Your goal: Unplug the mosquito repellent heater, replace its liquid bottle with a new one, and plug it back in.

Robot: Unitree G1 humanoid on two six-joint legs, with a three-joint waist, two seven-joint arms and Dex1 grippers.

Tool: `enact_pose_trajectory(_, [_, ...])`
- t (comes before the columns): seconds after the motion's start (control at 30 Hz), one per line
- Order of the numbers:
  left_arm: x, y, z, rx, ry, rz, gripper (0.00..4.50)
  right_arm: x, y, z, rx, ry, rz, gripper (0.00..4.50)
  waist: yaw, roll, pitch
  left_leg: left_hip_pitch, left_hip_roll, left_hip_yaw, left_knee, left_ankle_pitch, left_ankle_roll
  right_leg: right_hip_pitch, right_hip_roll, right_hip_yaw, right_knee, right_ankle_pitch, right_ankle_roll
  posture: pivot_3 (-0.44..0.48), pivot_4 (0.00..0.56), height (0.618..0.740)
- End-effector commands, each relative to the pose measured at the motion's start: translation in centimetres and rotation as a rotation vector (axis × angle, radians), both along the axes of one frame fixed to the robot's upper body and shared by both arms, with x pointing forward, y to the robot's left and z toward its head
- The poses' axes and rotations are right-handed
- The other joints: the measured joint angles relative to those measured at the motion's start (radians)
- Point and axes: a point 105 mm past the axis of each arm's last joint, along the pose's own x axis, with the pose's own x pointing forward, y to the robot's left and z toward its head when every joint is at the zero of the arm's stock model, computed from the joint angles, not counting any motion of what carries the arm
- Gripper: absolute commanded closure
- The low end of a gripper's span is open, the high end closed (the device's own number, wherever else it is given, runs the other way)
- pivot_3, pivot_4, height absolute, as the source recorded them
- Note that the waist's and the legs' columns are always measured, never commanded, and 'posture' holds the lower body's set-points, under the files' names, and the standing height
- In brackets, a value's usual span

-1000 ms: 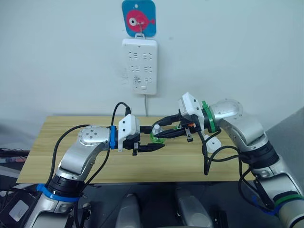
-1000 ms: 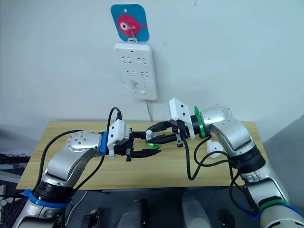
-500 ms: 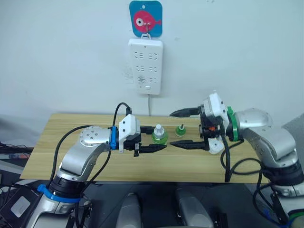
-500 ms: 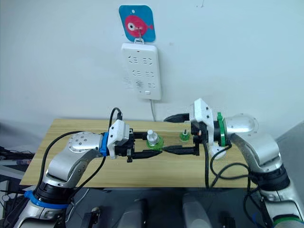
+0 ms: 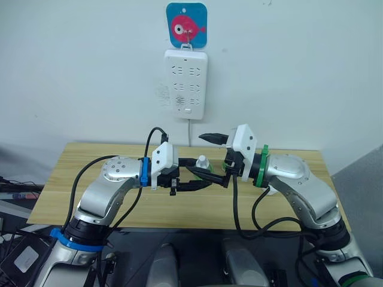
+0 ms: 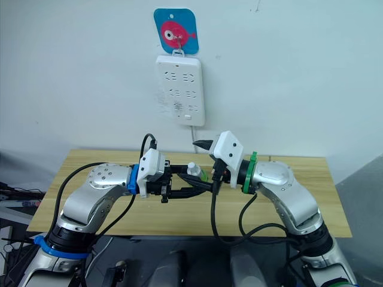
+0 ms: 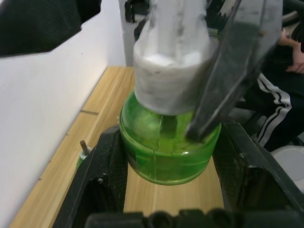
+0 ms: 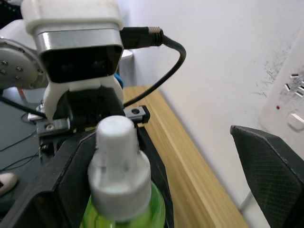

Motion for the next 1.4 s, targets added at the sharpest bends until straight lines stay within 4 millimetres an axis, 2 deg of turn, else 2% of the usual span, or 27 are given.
enact_pose_trajectory(0.03, [-0.4, 0.2, 0.4, -0.005, -0.03, -0.015, 2.22, 0.3, -3.0, 1.3, -0.051, -0.026, -0.015, 0.0, 0.005, 0.0, 0.0, 0.0, 0.0, 0.0, 0.0, 0.0, 0.0, 0.0, 0.0, 0.0, 0.0, 0.0, 0.0, -0.09, 0.161, 0.725])
enact_pose_trajectory(0.13, [-0.4, 0.3, 0.4, -0.005, -0.03, -0.009, 2.22, -0.6, -4.1, 1.3, -0.096, 0.008, 0.04, 0.0, 0.009, 0.0, 0.0, 0.0, 0.0, 0.0, 0.0, 0.0, 0.0, 0.0, 0.0, 0.0, -0.001, 0.0, 0.0, -0.091, 0.162, 0.725])
enact_pose_trajectory(0.2, [-0.3, 0.3, 0.4, -0.005, -0.031, -0.006, 2.22, -1.7, -4.1, 1.3, -0.107, 0.053, 0.103, 0.0, 0.009, 0.0, 0.0, 0.0, 0.0, 0.0, 0.0, 0.0, 0.0, 0.0, 0.0, 0.0, -0.001, 0.0, 0.0, -0.096, 0.164, 0.725])
enact_pose_trajectory(0.33, [-0.2, 0.1, 0.4, -0.006, -0.036, -0.012, 2.22, -3.0, -1.9, 0.9, -0.068, 0.067, 0.145, 0.0, 0.006, 0.001, -0.001, 0.001, 0.001, 0.0, -0.001, 0.0, 0.0, 0.001, 0.001, 0.0, 0.0, 0.0, 0.0, -0.097, 0.166, 0.725])
enact_pose_trajectory(0.57, [-0.4, -0.3, 0.3, -0.008, -0.037, -0.03, 2.22, -1.0, 1.7, 1.1, 0.039, 0.032, 0.046, 0.0, 0.008, 0.001, -0.001, 0.001, 0.001, 0.0, 0.0, 0.0, 0.0, 0.001, 0.001, 0.0, -0.001, 0.0, 0.0, -0.104, 0.167, 0.725])
enact_pose_trajectory(0.67, [-0.4, -0.4, 0.3, -0.012, -0.035, -0.032, 2.22, 0.2, 1.2, 1.1, 0.049, 0.053, -0.005, 0.0, 0.009, 0.001, -0.001, 0.001, 0.001, 0.0, 0.0, 0.0, 0.0, 0.001, 0.001, 0.0, -0.001, 0.0, 0.0, -0.105, 0.166, 0.725])
enact_pose_trajectory(0.87, [-0.4, -0.2, 0.2, -0.015, -0.031, -0.022, 2.22, 0.6, -2.5, 0.8, -0.016, 0.098, -0.05, 0.0, 0.012, 0.001, -0.001, 0.001, 0.0, 0.0, 0.0, 0.0, 0.0, 0.001, 0.0, 0.0, -0.002, 0.0, 0.0, -0.116, 0.168, 0.725])
enact_pose_trajectory(0.97, [-0.2, -0.1, 0.1, -0.017, -0.031, -0.014, 2.22, -0.6, -4.2, 0.8, -0.08, 0.124, -0.011, 0.0, 0.012, 0.001, -0.001, 0.001, 0.0, 0.0, 0.0, 0.0, 0.0, 0.001, 0.0, 0.0, -0.002, 0.0, 0.0, -0.124, 0.171, 0.725])
enact_pose_trajectory(1.07, [-0.2, 0.0, 0.0, -0.017, -0.029, -0.01, 2.22, -2.0, -4.8, 0.7, -0.128, 0.144, 0.054, 0.0, 0.01, 0.001, -0.001, 0.001, 0.0, 0.0, 0.0, 0.0, 0.0, 0.001, 0.0, 0.0, -0.003, 0.0, 0.0, -0.139, 0.174, 0.725])
enact_pose_trajectory(1.17, [-0.1, 0.1, -0.1, -0.012, -0.027, -0.01, 2.22, -2.9, -4.6, 1.2, -0.123, 0.153, 0.1, 0.0, -0.001, 0.002, -0.001, 0.001, 0.001, 0.0, -0.001, 0.0, 0.0, 0.001, 0.001, 0.0, -0.002, 0.0, 0.0, -0.146, 0.175, 0.725])
enact_pose_trajectory(1.27, [-0.2, 0.0, -0.2, -0.008, -0.026, -0.018, 2.22, -2.8, -3.3, 2.1, -0.063, 0.152, 0.109, 0.0, -0.012, 0.002, -0.001, 0.001, 0.002, 0.0, -0.001, 0.0, 0.0, 0.001, 0.002, 0.0, -0.002, 0.0, 0.0, -0.151, 0.174, 0.725])
enact_pose_trajectory(1.4, [-0.2, -0.2, -0.2, -0.004, -0.029, -0.033, 2.22, -2.2, -1.5, 2.0, -0.045, 0.148, 0.105, 0.0, -0.017, 0.002, -0.001, 0.001, 0.001, 0.0, -0.001, 0.0, 0.0, 0.001, 0.001, 0.001, -0.002, 0.0, 0.0, -0.154, 0.173, 0.725])
